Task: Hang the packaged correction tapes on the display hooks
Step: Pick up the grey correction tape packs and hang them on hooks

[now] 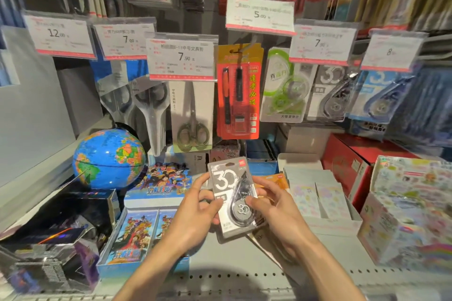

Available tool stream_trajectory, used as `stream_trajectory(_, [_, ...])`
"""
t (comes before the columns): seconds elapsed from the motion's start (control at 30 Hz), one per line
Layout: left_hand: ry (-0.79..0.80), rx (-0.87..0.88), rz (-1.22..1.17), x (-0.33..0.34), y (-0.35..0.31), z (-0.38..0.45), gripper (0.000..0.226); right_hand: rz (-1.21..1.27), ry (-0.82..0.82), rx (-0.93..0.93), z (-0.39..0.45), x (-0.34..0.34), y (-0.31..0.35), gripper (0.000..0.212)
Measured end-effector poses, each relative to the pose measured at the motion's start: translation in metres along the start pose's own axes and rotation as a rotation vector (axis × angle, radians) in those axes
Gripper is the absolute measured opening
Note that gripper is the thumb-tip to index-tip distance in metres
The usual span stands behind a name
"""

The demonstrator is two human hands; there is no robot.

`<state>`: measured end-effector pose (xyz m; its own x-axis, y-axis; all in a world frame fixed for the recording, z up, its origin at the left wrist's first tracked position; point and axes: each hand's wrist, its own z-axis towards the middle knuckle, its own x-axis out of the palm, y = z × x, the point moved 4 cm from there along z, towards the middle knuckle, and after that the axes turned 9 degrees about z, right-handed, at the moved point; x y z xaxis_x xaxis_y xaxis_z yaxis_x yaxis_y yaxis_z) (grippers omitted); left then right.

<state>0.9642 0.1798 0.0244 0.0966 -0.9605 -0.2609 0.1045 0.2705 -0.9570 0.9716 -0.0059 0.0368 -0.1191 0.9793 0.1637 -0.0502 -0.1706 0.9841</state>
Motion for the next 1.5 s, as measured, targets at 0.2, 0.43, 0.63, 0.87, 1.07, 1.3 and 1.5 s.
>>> stream_trajectory(0.2, [-0.008, 0.089, -0.012, 0.049, -0.040, -0.001, 0.056, -0.024, 0.011, -0.076, -0.004, -0.053, 0.033, 0.044])
stream_trajectory(0.43, [-0.084, 0.211, 0.053, 0.133, -0.110, -0.008, 0.057, -0.099, 0.053, -0.214, -0.008, -0.145, 0.092, 0.044])
stream_trajectory(0.63, [-0.092, 0.239, 0.069, 0.186, -0.146, -0.009, 0.059, -0.184, 0.072, -0.297, -0.005, -0.202, 0.119, 0.045])
stream_trajectory(0.87, [-0.041, 0.255, 0.042, 0.219, -0.172, -0.007, 0.056, -0.348, 0.039, -0.447, -0.010, -0.234, 0.132, 0.047])
stream_trajectory(1.07, [-0.053, 0.290, 0.035, 0.224, -0.187, 0.003, 0.057, -0.599, 0.150, -0.477, -0.020, -0.230, 0.143, 0.094])
stream_trajectory(1.3, [-0.160, 0.397, 0.201, 0.203, -0.230, 0.006, 0.054, -0.643, 0.058, -0.621, -0.009, -0.233, 0.174, 0.091])
stream_trajectory(1.5, [-0.360, 0.544, 0.502, 0.181, -0.260, 0.004, 0.052, -0.749, 0.013, -0.722, 0.000, -0.242, 0.202, 0.091])
